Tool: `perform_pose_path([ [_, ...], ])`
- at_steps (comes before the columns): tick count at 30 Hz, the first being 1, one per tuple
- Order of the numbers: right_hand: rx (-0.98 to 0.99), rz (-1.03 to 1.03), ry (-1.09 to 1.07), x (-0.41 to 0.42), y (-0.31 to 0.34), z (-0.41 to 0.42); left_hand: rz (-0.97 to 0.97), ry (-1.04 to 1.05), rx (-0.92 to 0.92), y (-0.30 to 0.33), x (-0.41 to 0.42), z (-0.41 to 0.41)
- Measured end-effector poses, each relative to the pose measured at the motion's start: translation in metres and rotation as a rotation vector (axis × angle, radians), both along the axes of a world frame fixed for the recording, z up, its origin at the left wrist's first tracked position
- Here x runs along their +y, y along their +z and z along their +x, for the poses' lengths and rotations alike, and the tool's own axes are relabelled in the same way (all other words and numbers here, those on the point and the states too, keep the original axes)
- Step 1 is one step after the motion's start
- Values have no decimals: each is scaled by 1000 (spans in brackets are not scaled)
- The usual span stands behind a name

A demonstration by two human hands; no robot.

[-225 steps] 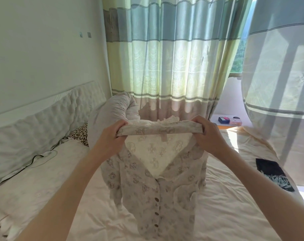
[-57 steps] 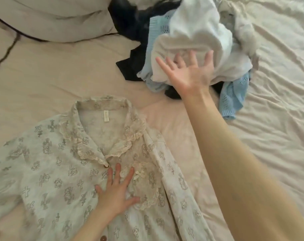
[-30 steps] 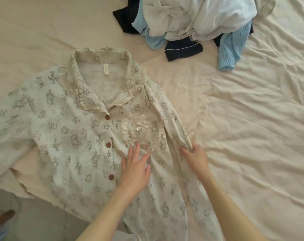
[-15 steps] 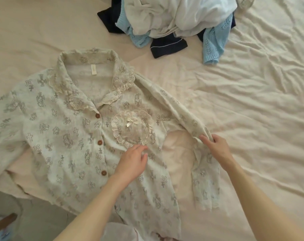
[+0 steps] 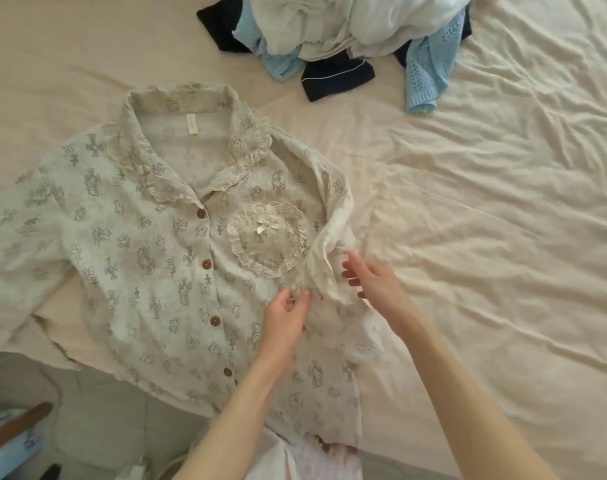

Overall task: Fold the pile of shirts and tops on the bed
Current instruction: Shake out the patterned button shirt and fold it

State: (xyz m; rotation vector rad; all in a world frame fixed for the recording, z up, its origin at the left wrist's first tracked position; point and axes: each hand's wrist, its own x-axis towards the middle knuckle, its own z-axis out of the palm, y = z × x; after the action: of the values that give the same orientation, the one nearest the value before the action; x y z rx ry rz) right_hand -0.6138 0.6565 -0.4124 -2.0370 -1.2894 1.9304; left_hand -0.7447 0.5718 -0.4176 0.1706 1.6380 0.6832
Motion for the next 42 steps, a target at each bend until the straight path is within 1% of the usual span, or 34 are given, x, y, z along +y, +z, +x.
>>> perform_pose_path([
  [2, 26, -148, -146, -10, -13, -10, -42, 2, 5, 5, -10, -11],
  [3, 36, -176, -162, -16, -18, -17, -49, 6, 11, 5, -14, -18],
  [5, 28, -142, -151, -26, -20, -30, -45, 8, 25, 7, -19, -32],
  [6, 34, -126, -186, -29, -21, -38, -50, 3, 33, 9, -22, -39],
  [8, 111, -188, -382, -31, -22, -50, -67, -24, 83, 9, -30, -54],
  [11, 322, -402, -738, -28, -29, -64, -99, -75, 162, 12, -50, -75],
  [13, 392, -470, -856, -24, -37, -72, -96, -123, 241, 13, -63, -87],
  [17, 389, -400, -874, -20, -41, -85, -25, -161, 468, 22, -76, -108],
  [20, 407, -359, -1007, -15, -41, -81, 4, -10, 590, 21, -81, -131],
  [22, 446, -345, -1059, -10, -40, -77, 28, 90, 616, 21, -85, -148],
  [24, 458, -322, -1082, -8, -39, -74, 51, 68, 617, 24, -87, -160],
  [27, 469, -322, -1128, -7, -38, -73, 81, -75, 573, 22, -88, -171],
  [29, 480, -341, -1133, -11, -36, -73, 11, -133, 486, 15, -92, -177],
  [31, 465, -384, -1021, -21, -34, -75, -94, -243, 366, 5, -100, -182],
  [33, 398, -421, -859, -36, -35, -80, -187, -417, 239, -5, -113, -184],
  [35, 321, -402, -739, -52, -41, -85, -253, -583, 127, -17, -128, -184],
  [36, 287, -382, -708, -58, -42, -87, -259, -627, 112, -21, -136, -184],
  [38, 228, -341, -682, -69, -45, -90, -209, -587, 162, -23, -143, -180],
  [40, 175, -296, -711, -75, -44, -91, -110, -435, 262, -15, -142, -177],
  [42, 180, -242, -785, -74, -39, -92, 1, -259, 322, -1, -136, -176],
])
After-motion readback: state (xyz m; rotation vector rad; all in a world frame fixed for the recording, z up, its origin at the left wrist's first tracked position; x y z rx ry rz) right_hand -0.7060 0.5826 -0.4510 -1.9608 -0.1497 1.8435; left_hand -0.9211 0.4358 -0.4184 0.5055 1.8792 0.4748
